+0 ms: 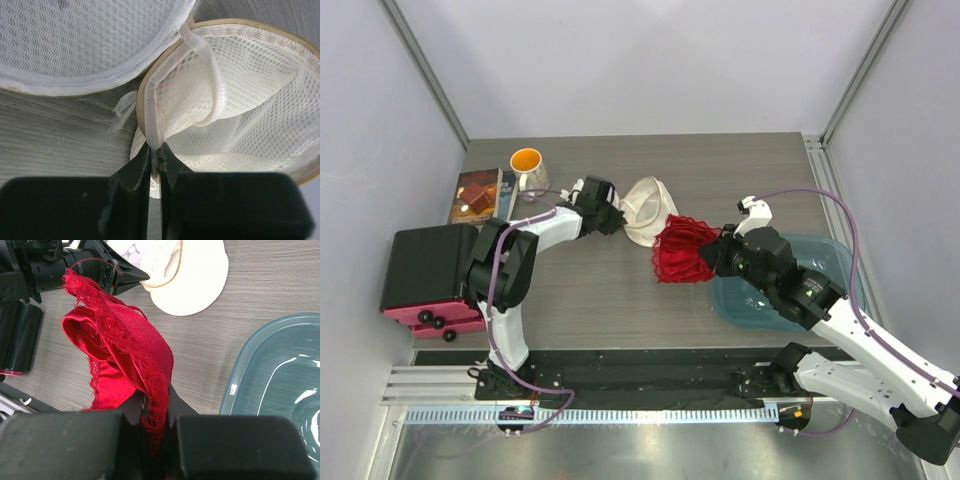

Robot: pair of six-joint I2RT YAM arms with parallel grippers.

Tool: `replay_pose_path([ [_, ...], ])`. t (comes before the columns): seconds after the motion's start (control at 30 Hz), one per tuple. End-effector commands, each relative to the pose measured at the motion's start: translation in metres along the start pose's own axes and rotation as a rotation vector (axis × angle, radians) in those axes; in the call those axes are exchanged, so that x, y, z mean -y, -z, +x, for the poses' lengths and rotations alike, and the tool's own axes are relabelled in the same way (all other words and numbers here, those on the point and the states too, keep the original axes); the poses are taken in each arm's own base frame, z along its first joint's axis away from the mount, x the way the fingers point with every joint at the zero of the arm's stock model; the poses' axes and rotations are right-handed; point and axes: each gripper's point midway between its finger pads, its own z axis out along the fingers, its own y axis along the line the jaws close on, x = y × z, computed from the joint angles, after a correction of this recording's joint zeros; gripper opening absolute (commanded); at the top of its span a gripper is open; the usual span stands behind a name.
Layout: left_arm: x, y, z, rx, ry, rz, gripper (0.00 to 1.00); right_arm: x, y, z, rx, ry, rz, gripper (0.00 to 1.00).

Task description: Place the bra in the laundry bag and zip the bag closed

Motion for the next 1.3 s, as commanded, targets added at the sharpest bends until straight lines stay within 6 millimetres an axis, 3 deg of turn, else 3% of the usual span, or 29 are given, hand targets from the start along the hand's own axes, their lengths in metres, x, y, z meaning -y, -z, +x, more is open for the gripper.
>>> replay_pose_path([
  [0.0,0.022,0.014,-0.012,0.083,-0.119,0.019,0.06,-0.012,0.001,-0.016,0.037,-0.024,-0.035,0.01],
  [0.07,0.03,0.025,-0.012,0.11,-0.195,0.036,0.02,-0.015,0.0,-0.017,0.029,-0.014,-0.039,0.01],
  [0.2,0.034,0.048,0.013,0.117,-0.37,0.05,0.0,-0.015,-0.002,-0.028,0.01,0.04,0.003,0.01],
  [0.37,0.016,0.073,0.042,0.103,-0.495,0.081,0.0,-0.013,-0.008,-0.041,-0.043,0.153,0.076,0.01],
  [0.53,0.012,0.105,0.053,0.11,-0.559,0.144,0.0,-0.026,-0.021,-0.052,-0.085,0.229,0.065,0.01],
  [0.57,0.005,0.106,0.056,0.102,-0.567,0.142,0.0,-0.024,-0.03,-0.046,-0.124,0.247,0.083,0.01],
  [0.6,0.003,0.108,0.058,0.098,-0.569,0.15,0.0,-0.027,-0.031,-0.054,-0.116,0.258,0.087,0.01],
  [0.7,0.001,0.117,0.059,0.103,-0.584,0.182,0.0,-0.02,-0.048,-0.051,-0.166,0.332,0.145,0.01],
  [0.87,0.009,0.126,0.06,0.108,-0.634,0.236,0.0,-0.032,-0.073,-0.038,-0.236,0.402,0.075,0.01],
  [1.03,0.014,0.13,0.059,0.112,-0.67,0.246,0.0,-0.028,-0.093,-0.023,-0.317,0.473,0.077,0.01],
  [1.13,0.017,0.131,0.063,0.09,-0.691,0.267,0.0,-0.02,-0.101,-0.028,-0.274,0.507,0.118,0.01],
  [1.27,0.02,0.132,0.069,0.066,-0.706,0.289,0.0,-0.034,-0.115,-0.028,-0.231,0.537,0.025,0.01],
])
